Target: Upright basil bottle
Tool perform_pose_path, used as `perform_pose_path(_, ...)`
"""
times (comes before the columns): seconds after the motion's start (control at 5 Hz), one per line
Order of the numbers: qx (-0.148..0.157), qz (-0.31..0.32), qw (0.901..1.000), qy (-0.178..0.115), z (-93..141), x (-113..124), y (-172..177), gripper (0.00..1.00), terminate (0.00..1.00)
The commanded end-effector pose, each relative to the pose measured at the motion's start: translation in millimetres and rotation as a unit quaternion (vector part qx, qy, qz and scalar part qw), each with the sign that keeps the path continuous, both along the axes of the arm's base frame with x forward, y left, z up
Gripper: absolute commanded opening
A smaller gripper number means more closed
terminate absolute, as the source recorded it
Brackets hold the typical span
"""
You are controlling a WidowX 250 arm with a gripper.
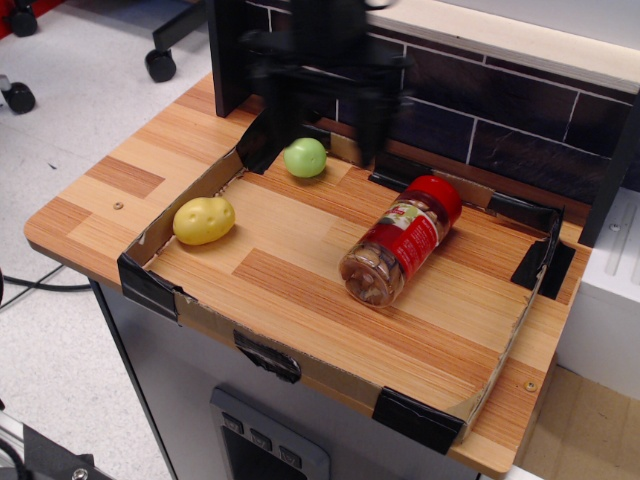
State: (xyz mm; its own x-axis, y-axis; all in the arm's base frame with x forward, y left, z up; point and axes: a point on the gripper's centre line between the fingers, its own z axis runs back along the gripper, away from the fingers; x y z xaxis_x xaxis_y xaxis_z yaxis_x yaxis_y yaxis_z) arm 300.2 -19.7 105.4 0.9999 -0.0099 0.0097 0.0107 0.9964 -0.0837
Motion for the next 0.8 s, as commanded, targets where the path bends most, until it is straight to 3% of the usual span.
perform_pose_path(0.0,0.029,-0.003,0.9968,-0.074,0.8,30.4,-28.8,1.0,0.0)
perform_pose_path(0.6,0.058,0.015,0.9959,-0.067,-30.0,67.8,-35.7,1.0,0.0)
